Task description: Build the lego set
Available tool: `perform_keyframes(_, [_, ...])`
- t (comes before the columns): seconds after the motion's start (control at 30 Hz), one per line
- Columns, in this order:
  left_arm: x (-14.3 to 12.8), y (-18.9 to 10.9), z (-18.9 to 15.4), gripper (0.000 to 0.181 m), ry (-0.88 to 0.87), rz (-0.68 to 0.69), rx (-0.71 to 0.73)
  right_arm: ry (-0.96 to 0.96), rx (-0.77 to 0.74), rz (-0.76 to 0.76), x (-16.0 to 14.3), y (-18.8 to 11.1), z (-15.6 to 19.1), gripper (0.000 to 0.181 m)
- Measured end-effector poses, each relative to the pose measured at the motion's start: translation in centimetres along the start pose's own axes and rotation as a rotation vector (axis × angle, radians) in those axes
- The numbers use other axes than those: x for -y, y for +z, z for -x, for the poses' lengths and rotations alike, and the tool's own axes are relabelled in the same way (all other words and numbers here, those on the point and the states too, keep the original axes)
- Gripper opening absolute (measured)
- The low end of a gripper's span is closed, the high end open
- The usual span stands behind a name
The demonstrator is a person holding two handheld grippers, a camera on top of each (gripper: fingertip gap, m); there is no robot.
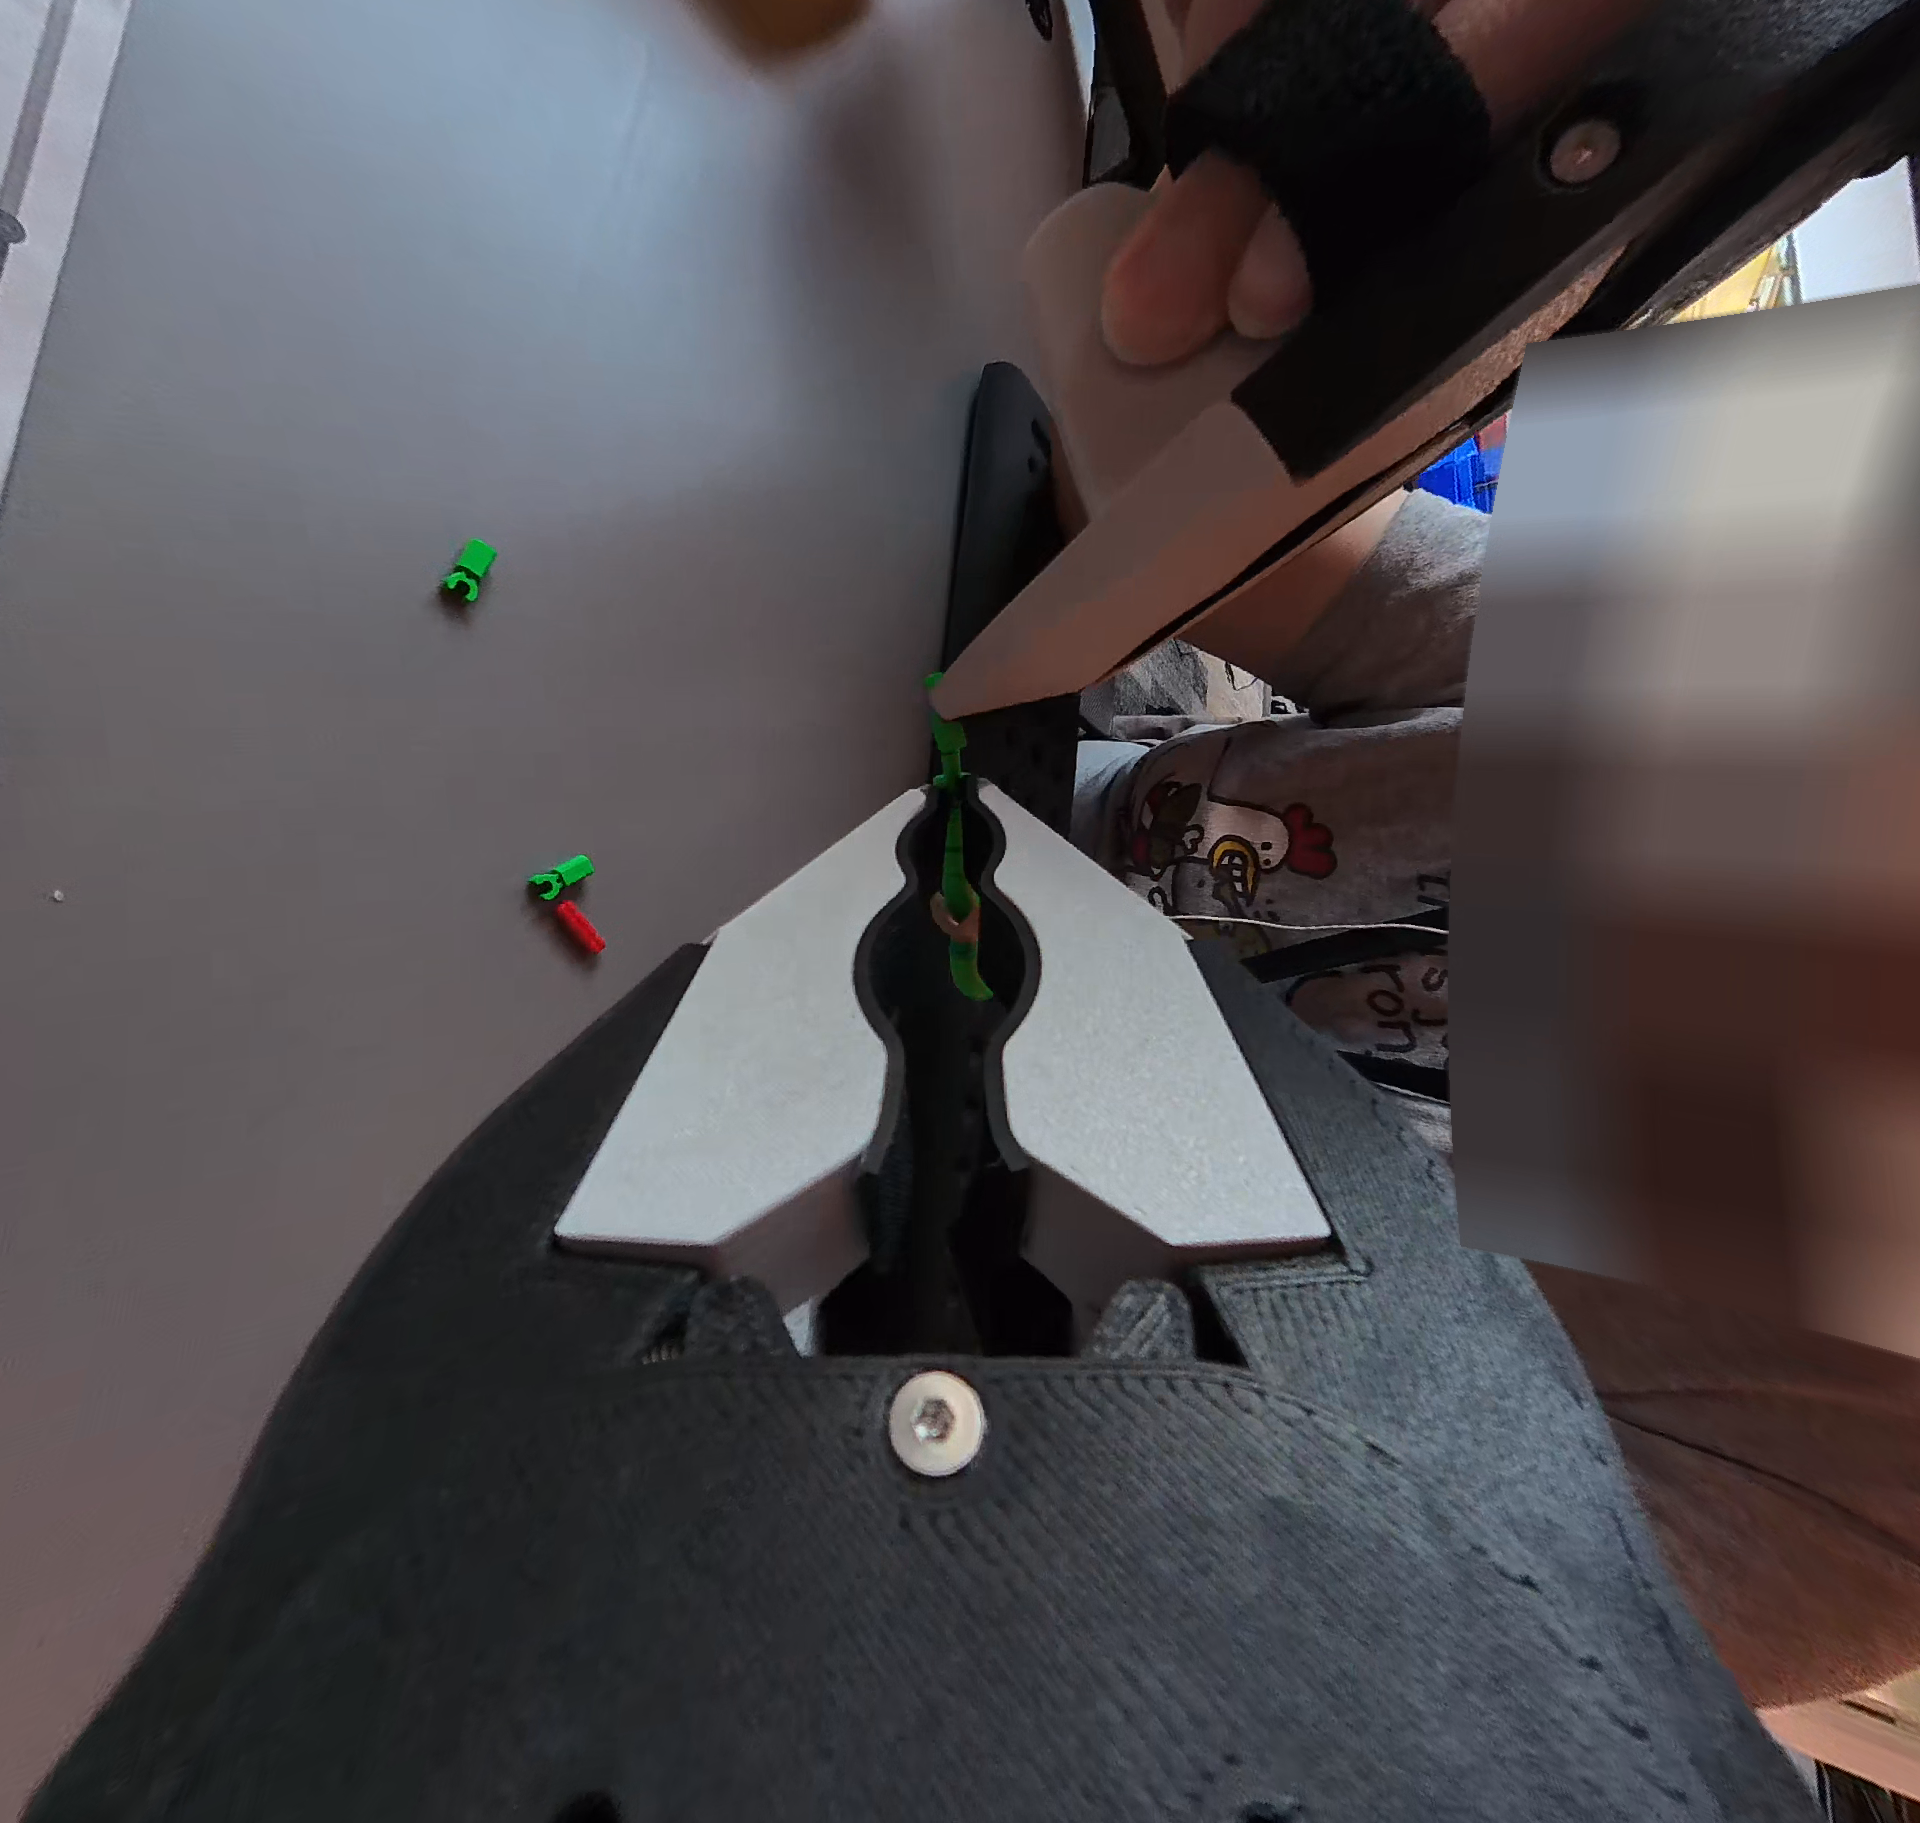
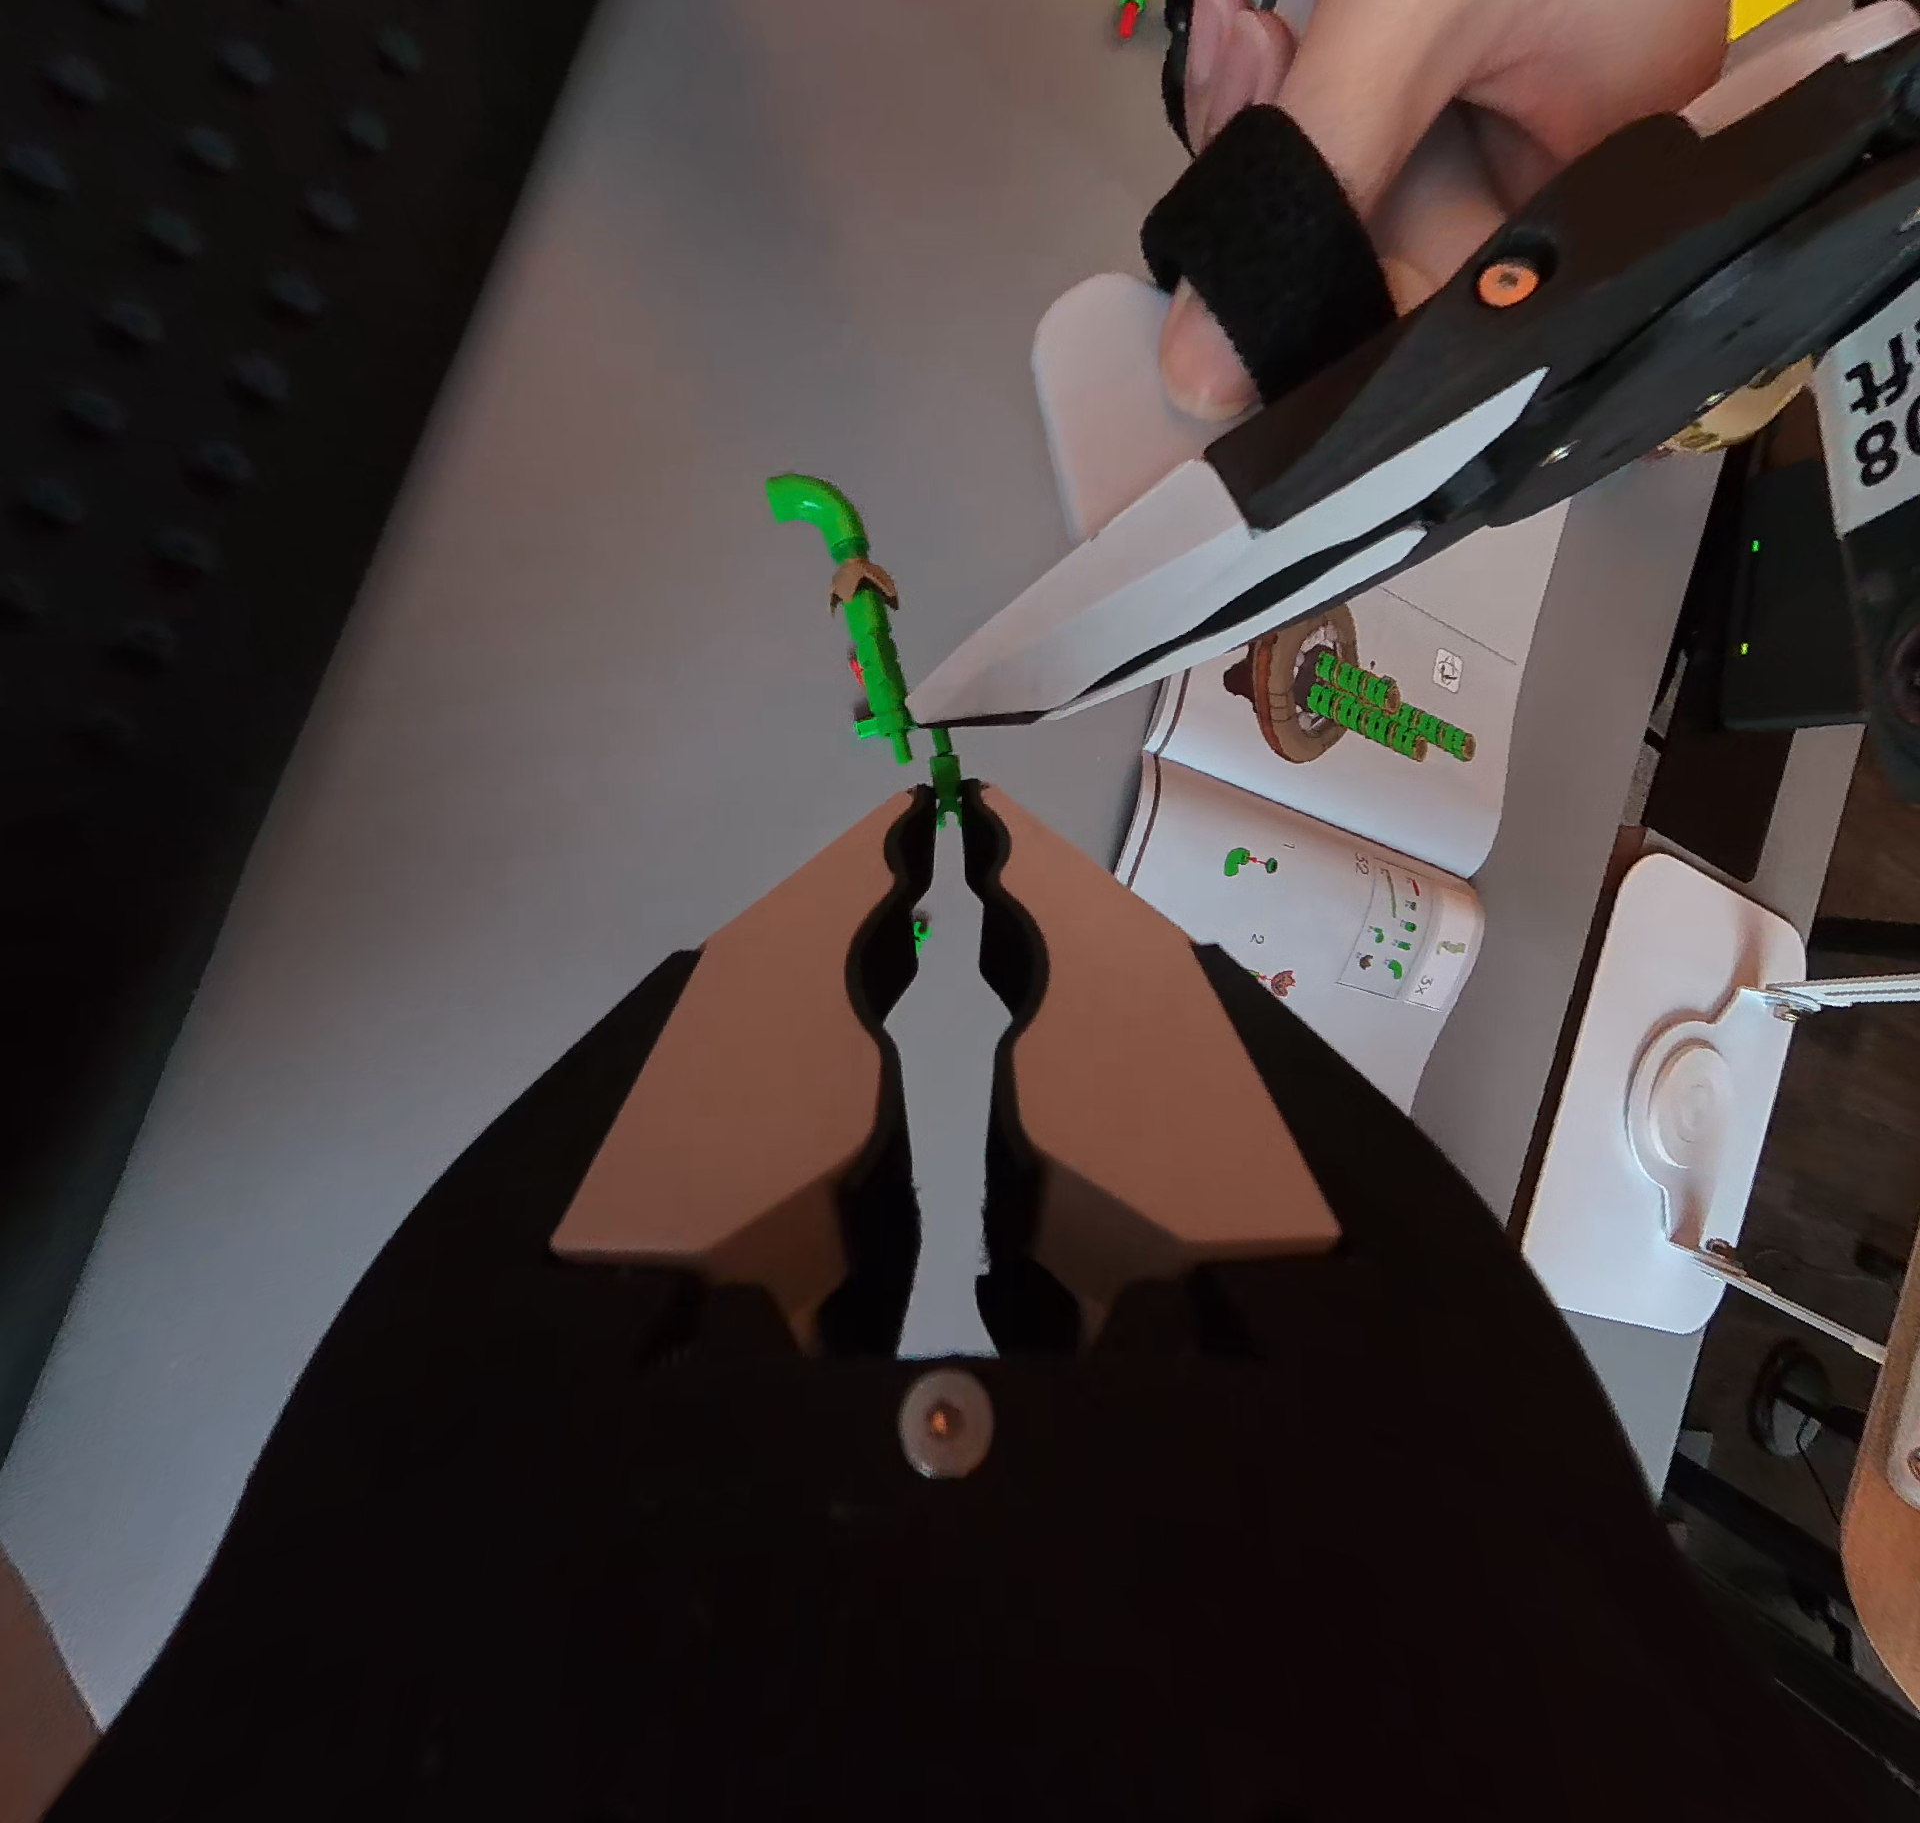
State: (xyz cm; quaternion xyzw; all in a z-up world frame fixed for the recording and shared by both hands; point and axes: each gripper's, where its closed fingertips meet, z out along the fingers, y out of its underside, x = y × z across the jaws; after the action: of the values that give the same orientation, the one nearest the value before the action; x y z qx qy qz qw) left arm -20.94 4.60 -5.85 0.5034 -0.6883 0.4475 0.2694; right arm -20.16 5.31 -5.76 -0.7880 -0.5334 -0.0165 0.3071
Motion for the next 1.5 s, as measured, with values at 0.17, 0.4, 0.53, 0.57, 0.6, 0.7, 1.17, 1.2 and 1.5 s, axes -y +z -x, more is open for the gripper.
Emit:
perform_keyframes(0.17, [-0.2, 0.2, 0.2, 0.002, -0.006, 0.016, 0.004, -0.007, 0.006, 0.024, -0.1, 0.3, 0.1, 0.004])
perform_keyframes(0.4, [-0.7, 0.4, 0.6, 0.002, -0.01, 0.048, 0.028, -0.012, 0.031, 0.054, 0.0, 0.9, 0.6, 0.004])
perform_keyframes(0.53, [-0.8, 0.5, 0.9, 0.002, -0.001, 0.065, 0.063, -0.002, 0.043, 0.077, -0.1, 1.2, 0.6, 0.004])
perform_keyframes(0.57, [-0.9, 0.6, 0.9, 0.001, 0.003, 0.073, 0.069, -0.005, 0.048, 0.082, -0.1, 1.3, 0.7, 0.004])
perform_keyframes(0.6, [-1.0, 0.7, 1.0, 0.001, 0.004, 0.079, 0.078, -0.011, 0.051, 0.092, -0.2, 1.4, 0.8, 0.004])
perform_keyframes(0.7, [-1.5, 1.0, 1.1, 0.001, 0.003, 0.114, 0.073, -0.037, 0.068, 0.112, 0.0, 1.7, 1.3, 0.004])
perform_keyframes(1.17, [-2.1, 1.5, 2.3, 0.001, -0.056, 0.148, 0.098, -0.04, 0.089, 0.229, -0.8, 3.4, 1.6, 0.003])
perform_keyframes(1.2, [-2.0, 1.5, 2.5, 0.001, -0.066, 0.142, 0.107, -0.034, 0.086, 0.236, -1.0, 3.4, 1.5, 0.003])
perform_keyframes(1.5, [-1.4, 1.0, 3.4, 0.001, -0.111, 0.093, 0.119, -0.009, 0.054, 0.229, -1.5, 3.5, 0.6, 0.004])
